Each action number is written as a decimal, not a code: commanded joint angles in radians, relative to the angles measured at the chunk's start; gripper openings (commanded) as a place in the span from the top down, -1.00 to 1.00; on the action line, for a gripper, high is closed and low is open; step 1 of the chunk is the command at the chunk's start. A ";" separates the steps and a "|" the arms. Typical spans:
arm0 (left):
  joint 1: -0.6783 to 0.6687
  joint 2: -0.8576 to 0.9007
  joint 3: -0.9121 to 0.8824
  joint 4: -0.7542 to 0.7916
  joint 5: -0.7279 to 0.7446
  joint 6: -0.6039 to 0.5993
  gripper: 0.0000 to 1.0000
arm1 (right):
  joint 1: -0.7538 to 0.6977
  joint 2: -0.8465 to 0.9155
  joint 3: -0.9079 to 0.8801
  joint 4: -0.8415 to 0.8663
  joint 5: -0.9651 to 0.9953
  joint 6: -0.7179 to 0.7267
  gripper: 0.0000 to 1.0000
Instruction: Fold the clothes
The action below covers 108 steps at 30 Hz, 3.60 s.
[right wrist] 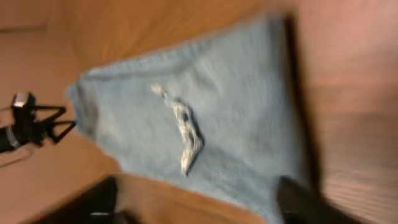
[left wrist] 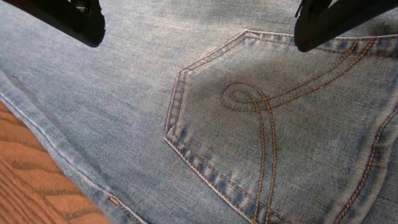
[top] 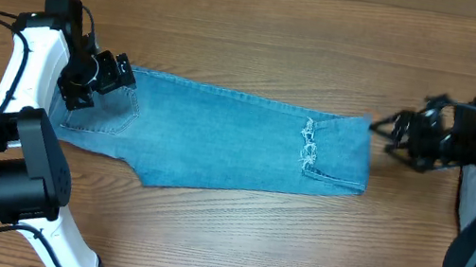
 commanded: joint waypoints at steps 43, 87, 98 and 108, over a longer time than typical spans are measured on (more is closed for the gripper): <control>-0.008 0.009 -0.006 0.000 -0.014 -0.005 -1.00 | 0.084 0.002 -0.166 0.236 0.267 0.249 0.92; -0.019 0.009 -0.006 -0.071 0.236 0.120 -1.00 | 0.556 -0.193 -0.052 0.051 1.048 0.586 0.92; -0.386 0.009 -0.006 0.017 0.629 0.280 -0.28 | 0.554 -0.193 -0.052 0.093 0.968 0.586 0.92; -0.721 0.085 -0.006 0.347 0.486 -0.091 0.92 | 0.512 -0.193 -0.052 0.110 0.808 0.563 0.93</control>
